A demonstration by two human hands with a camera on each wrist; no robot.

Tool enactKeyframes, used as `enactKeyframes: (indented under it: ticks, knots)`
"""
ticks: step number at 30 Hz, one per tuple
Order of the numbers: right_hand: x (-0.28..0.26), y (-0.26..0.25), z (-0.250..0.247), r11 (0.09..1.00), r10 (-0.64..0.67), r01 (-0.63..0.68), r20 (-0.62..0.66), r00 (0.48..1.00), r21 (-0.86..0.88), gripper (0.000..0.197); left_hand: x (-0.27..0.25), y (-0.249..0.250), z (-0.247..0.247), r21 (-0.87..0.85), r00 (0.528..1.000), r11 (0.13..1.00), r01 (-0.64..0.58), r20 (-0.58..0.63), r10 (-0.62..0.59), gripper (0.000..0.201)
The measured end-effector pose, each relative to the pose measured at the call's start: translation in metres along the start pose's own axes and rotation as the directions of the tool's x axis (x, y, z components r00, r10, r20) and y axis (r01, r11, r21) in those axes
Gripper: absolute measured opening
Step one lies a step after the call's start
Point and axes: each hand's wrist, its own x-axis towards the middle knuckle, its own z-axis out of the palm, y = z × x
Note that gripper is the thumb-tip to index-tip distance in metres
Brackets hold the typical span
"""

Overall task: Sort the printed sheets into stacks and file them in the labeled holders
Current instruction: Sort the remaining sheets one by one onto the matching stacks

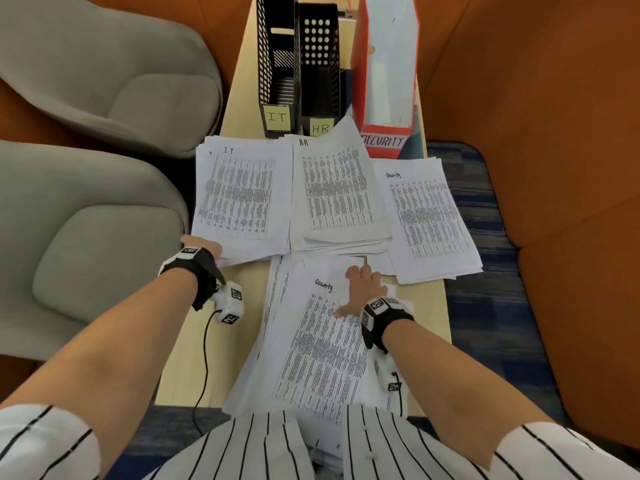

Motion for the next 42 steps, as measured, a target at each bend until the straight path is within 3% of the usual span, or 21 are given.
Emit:
enactKeyframes:
  ticks: [3, 4, 6, 7, 9, 10, 13, 17, 19, 21, 24, 26, 28, 30, 31, 32, 34, 36, 38, 40, 42]
  knots:
    - [0.002, -0.001, -0.004, 0.999, -0.015, 0.014, -0.028, 0.999, -0.032, 0.113, -0.036, 0.002, 0.011, 0.189, 0.935, 0.969, -0.159, -0.287, 0.209, 0.063]
    - [0.003, -0.001, -0.005, 0.999, -0.027, 0.026, -0.032, 0.999, -0.048, 0.113, -0.048, 0.0, 0.019, 0.214, 0.909, 0.942, -0.259, -0.276, 0.313, 0.061]
    - [0.005, -0.002, -0.007, 0.996, -0.046, 0.044, -0.027, 0.999, -0.073, 0.112, -0.065, -0.01, 0.041, 0.209, 0.846, 0.822, -0.53, 0.06, 0.53, 0.047]
    - [0.005, -0.003, -0.008, 0.994, -0.051, 0.049, -0.019, 0.998, -0.098, 0.113, -0.073, -0.016, 0.053, 0.186, 0.77, 0.754, -0.63, 0.278, 0.575, 0.038]
    - [0.005, -0.005, -0.01, 0.984, -0.068, 0.065, -0.014, 0.998, -0.167, 0.113, -0.084, -0.03, 0.073, 0.245, 0.637, 0.643, -0.726, 0.593, 0.493, 0.029]
    - [0.005, -0.006, -0.011, 0.979, -0.08, 0.075, -0.02, 0.997, -0.188, 0.111, -0.086, -0.037, 0.081, 0.287, 0.623, 0.621, -0.729, 0.655, 0.428, 0.029]
    - [-0.002, -0.008, -0.009, 0.984, -0.146, 0.139, -0.054, 0.988, -0.114, 0.098, -0.088, -0.049, 0.094, 0.301, 0.658, 0.667, -0.682, 0.651, 0.379, 0.025]
    - [-0.023, 0.0, 0.009, 0.961, -0.277, 0.27, -0.157, 0.948, -0.068, 0.078, -0.08, -0.059, 0.097, 0.199, 0.763, 0.816, -0.543, 0.524, 0.379, 0.018]
    - [-0.032, 0.007, 0.018, 0.944, -0.33, 0.325, -0.184, 0.926, -0.056, 0.068, -0.078, -0.063, 0.099, 0.142, 0.799, 0.868, -0.476, 0.483, 0.359, 0.027]
    - [-0.031, 0.014, 0.019, 0.929, -0.366, 0.369, -0.182, 0.913, -0.016, 0.048, -0.08, -0.064, 0.1, 0.107, 0.798, 0.877, -0.469, 0.477, 0.369, 0.039]
    - [-0.027, 0.016, -0.008, 0.93, -0.318, 0.351, -0.236, 0.918, 0.111, 0.011, -0.084, -0.056, 0.1, 0.037, 0.75, 0.834, -0.55, 0.461, 0.474, 0.05]
    - [-0.024, 0.017, -0.039, 0.897, -0.227, 0.325, -0.318, 0.921, 0.299, 0.015, -0.086, -0.05, 0.097, 0.014, 0.698, 0.803, -0.596, 0.503, 0.509, 0.05]
    - [-0.022, 0.022, -0.075, 0.809, -0.111, 0.343, -0.449, 0.886, 0.477, 0.021, -0.087, -0.046, 0.094, -0.004, 0.666, 0.811, -0.586, 0.568, 0.484, 0.037]
    - [-0.018, 0.033, -0.099, 0.739, 0.035, 0.372, -0.583, 0.812, 0.561, 0.034, -0.09, -0.043, 0.091, -0.109, 0.687, 0.865, -0.49, 0.563, 0.46, 0.026]
    - [-0.016, 0.041, -0.105, 0.72, 0.109, 0.367, -0.618, 0.779, 0.589, 0.051, -0.093, -0.039, 0.09, -0.183, 0.728, 0.893, -0.41, 0.524, 0.442, 0.024]
    - [-0.014, 0.048, -0.107, 0.675, 0.199, 0.33, -0.593, 0.78, 0.66, 0.071, -0.096, -0.033, 0.089, -0.272, 0.771, 0.908, -0.32, 0.482, 0.416, 0.023]
    - [-0.016, 0.061, -0.101, 0.509, 0.29, 0.161, -0.344, 0.893, 0.846, 0.096, -0.102, -0.02, 0.09, -0.454, 0.83, 0.874, -0.176, 0.408, 0.379, 0.023]
    - [-0.024, 0.064, -0.085, 0.415, 0.107, -0.048, 0.004, 0.994, 0.909, 0.085, -0.11, -0.002, 0.092, -0.534, 0.838, 0.838, -0.114, 0.402, 0.37, 0.022]
    - [-0.03, 0.065, -0.065, 0.325, -0.054, -0.177, 0.205, 0.977, 0.929, 0.055, -0.115, 0.013, 0.099, -0.561, 0.791, 0.824, -0.08, 0.467, 0.395, 0.032]
    - [-0.029, 0.069, -0.052, 0.266, 0.046, -0.166, 0.16, 0.986, 0.95, 0.026, -0.118, 0.022, 0.105, -0.484, 0.75, 0.871, -0.085, 0.545, 0.376, 0.032]
    - [-0.022, 0.082, -0.057, 0.407, 0.22, -0.112, 0.021, 0.975, 0.907, 0.018, -0.121, 0.024, 0.106, -0.198, 0.735, 0.952, -0.235, 0.604, 0.307, 0.02]
